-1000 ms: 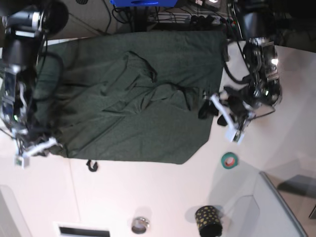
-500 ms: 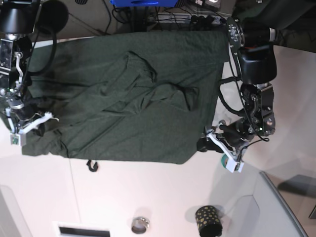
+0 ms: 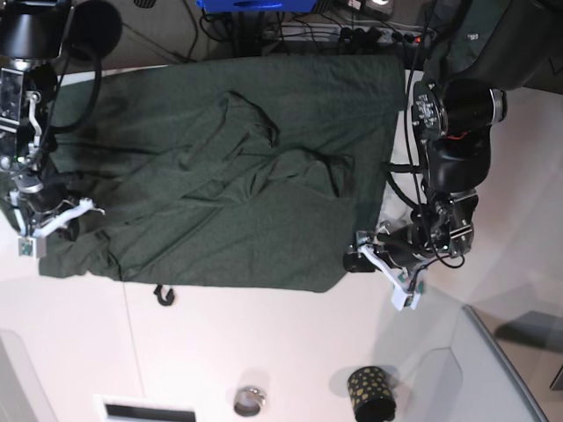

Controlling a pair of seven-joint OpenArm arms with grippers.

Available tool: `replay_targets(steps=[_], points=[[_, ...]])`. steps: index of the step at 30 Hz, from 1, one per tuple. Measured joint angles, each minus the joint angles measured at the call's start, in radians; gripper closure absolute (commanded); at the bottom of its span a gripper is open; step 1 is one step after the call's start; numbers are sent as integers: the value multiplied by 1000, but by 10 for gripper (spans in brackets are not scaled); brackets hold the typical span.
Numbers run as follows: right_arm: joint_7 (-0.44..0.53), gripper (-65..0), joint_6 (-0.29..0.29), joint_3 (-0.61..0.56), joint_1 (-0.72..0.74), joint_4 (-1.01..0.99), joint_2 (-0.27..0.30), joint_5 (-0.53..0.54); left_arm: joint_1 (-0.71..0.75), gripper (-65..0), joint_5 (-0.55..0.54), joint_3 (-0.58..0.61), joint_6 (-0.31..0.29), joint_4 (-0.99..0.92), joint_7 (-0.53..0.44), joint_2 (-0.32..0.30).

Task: Layout the t-shirt on the table in an organized manner, then fold the t-shirt properly
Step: 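Move the left gripper over the shirt and grasp fabric near the middle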

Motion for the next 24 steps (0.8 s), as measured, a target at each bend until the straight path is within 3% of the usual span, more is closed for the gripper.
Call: replay_targets(steps=[6,14,16,20,24], points=[[1,-3,0,0,-6,0,1,0,29,-398,-20,0,-3,-9,-70,21],[0,-3,0,0,-17,0,1,0,38,-377,-23,0,-8,-7,-72,18],[0,-3,0,0,-18,0,1,0,50,-290,-25,0,-8,3,-72,18],[0,-3,0,0,-21,0,1,0,80,-5,-22,-2,-8,32,-68,19],[0,-3,-1,0,-21,0,1,0,117,0,6,8,6,119,-42,33]])
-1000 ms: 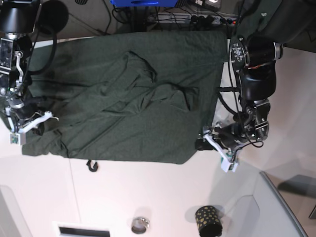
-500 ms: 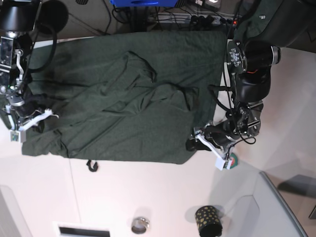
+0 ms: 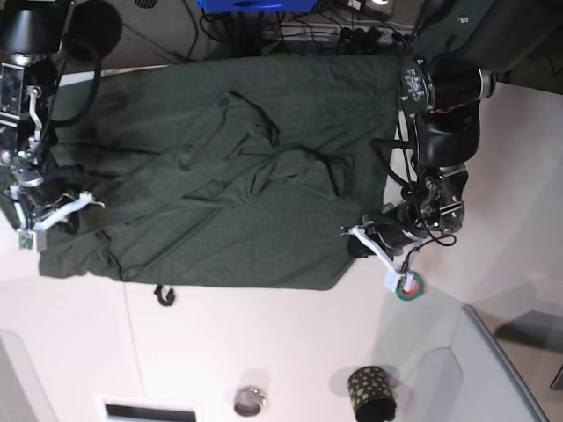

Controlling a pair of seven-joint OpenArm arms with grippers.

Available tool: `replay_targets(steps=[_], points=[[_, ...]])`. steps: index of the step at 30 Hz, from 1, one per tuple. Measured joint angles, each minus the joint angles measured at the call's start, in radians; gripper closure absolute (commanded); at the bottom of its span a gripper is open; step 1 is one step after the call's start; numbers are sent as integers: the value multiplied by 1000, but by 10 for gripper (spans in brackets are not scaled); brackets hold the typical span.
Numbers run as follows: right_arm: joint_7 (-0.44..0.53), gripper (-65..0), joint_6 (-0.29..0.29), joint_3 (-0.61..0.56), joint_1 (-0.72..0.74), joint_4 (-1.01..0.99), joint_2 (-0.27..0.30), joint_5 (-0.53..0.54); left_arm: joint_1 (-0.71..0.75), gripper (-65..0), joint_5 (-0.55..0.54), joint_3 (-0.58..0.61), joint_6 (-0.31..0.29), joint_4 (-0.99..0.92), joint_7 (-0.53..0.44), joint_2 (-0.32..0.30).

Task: Layout the t-shirt on the table in an organized manner, then fold the t-shirt properly
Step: 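Move the left gripper over the shirt and grasp fabric near the middle, then drag the grasped fabric with the left gripper toward the shirt edge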

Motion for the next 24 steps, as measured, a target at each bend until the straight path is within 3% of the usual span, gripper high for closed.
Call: replay_targets(steps=[1,4,9,17,20,24], points=[[0,-3,0,1,-1,0,0,0,19,0,24,30,16,42,-1,6],[0,-3,0,1,-2,0,-1,0,77,0,125,163,143,180,6,32],[2,-3,0,1,4,-37,0,-2,164,0,134,313,179,342,8,63],[0,-3,0,1,4,-55,0,0,192,0,157,659,389,470,18,-19],[3,-3,0,1,6,-55,0,0,197,0,259,750,405,486,26,-17],[3,-3,0,1,6,-55,0,0,209,0,369,797,402,486,142,17]])
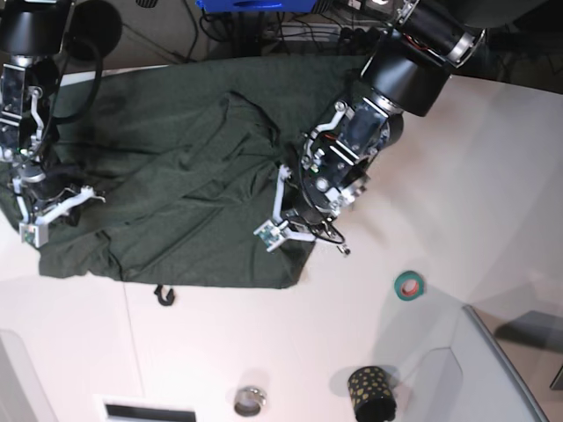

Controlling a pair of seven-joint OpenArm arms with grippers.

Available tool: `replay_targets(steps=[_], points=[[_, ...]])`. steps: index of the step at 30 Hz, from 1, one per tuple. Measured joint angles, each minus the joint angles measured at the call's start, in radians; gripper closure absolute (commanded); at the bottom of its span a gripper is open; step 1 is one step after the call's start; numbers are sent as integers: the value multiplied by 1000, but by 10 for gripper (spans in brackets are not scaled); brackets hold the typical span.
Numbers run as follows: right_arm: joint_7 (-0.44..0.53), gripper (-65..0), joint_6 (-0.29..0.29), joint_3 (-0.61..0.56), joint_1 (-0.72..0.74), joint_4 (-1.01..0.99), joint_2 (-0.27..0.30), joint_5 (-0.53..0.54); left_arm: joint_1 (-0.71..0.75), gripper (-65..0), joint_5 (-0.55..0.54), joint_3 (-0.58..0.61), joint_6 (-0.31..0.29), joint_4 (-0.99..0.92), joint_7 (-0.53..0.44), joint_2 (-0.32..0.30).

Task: Layout the t-shirt on the table in an organized manner, then fold the t-shirt properly
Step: 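Drag the grasped fabric with the left gripper toward the shirt edge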

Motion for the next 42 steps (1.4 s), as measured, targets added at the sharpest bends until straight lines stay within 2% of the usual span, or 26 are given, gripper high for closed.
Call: replay_targets(steps=[7,10,14,17,22,25,27,32,33,36,37,39,42], points=[[-3,-3,0,0,0,0,0,0,-7,0,33,7,1,7,108,10],[-3,-3,0,-1,0,0,-1,0,-1,-79,31,8,0,16,125,7],[-3,-3,0,-4,0,0,0,0,30,-209,32,0,1,145,123,7],[-3,-3,0,-6,0,-1,-1,0,48,-260,32,0,1,227,124,7],[-3,-3,0,-6,1,-1,0,0,27,-262,7,-90,-11,208,125,6],[-1,-3,0,-6,1,-1,0,0,-47,-260,-142,-171,-111,113,125,6],[-3,-3,0,-7,3,-5,-2,0,-107,-260,-210,-211,-120,40,124,11],[0,-3,0,-8,17,-22,-3,0,-215,-260,-299,-222,-125,-144,117,13],[0,-3,0,-8,19,-29,-3,0,-232,-260,-304,-221,-140,-190,117,13],[-2,-3,0,-7,16,-31,-2,0,-291,-260,-352,-225,-253,-331,64,14],[-3,-3,0,-7,16,-32,-3,0,-309,-260,-363,-224,-263,-369,56,15],[-1,-3,1,-8,17,-32,-6,1,-345,-258,-381,-223,-262,-429,45,16],[-2,-3,0,-8,16,-32,-5,0,-352,-258,-415,-223,-262,-419,45,13]])
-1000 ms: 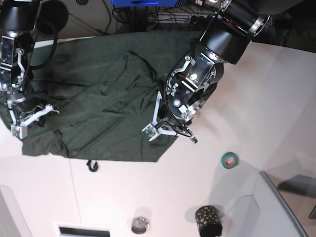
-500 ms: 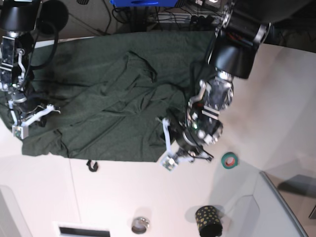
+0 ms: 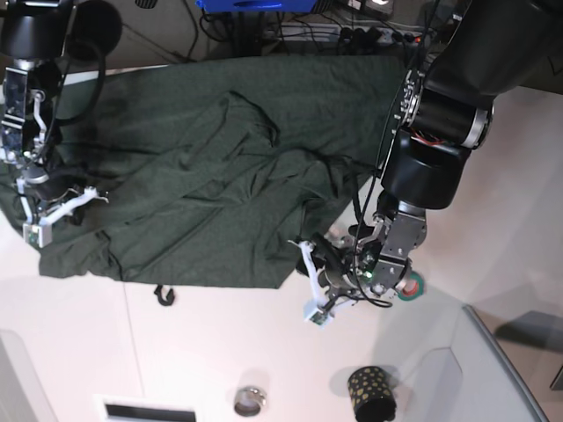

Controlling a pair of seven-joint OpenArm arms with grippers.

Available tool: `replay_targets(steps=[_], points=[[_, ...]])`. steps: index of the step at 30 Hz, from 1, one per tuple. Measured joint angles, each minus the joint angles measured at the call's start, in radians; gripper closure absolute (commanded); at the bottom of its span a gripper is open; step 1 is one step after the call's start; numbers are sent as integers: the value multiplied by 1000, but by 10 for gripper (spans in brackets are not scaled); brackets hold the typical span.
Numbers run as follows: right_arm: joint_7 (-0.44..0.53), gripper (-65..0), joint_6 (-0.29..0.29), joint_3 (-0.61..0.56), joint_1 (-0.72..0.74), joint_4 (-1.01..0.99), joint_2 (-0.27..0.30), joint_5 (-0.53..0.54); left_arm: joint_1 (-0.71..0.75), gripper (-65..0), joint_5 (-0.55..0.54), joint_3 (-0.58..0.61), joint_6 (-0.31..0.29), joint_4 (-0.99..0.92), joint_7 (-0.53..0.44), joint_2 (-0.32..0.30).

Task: Layout the t-shirt on the table in an organized manner, then fold the t-shirt properly

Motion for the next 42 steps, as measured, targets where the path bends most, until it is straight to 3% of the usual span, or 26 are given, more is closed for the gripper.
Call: replay_targets(steps=[13,18,21,24,30,33,38,42], points=[[2,-3,0,0,0,-2,0,0,28,-258,-38,0,-3,0,0,27],[2,-3,0,0,0,-2,0,0,16,-258,-111,0,-3,-33,0,22],[2,-3,0,0,0,-2,0,0,12,-258,-117,0,-8,-90,-28,22],[2,-3,0,0,0,-2,-1,0,10,-258,-124,-2,-58,-142,-96,22],[3,-3,0,0,0,-2,-1,0,11,-258,-130,-7,-60,-154,-116,25],[3,-3,0,0,0,-2,-1,0,11,-258,-129,-7,-60,-147,-107,25],[2,-3,0,0,0,-2,-1,0,31,-258,-118,-6,-59,-31,-4,25],[2,-3,0,0,0,-2,0,0,19,-258,-119,-7,-59,-3,-4,25]])
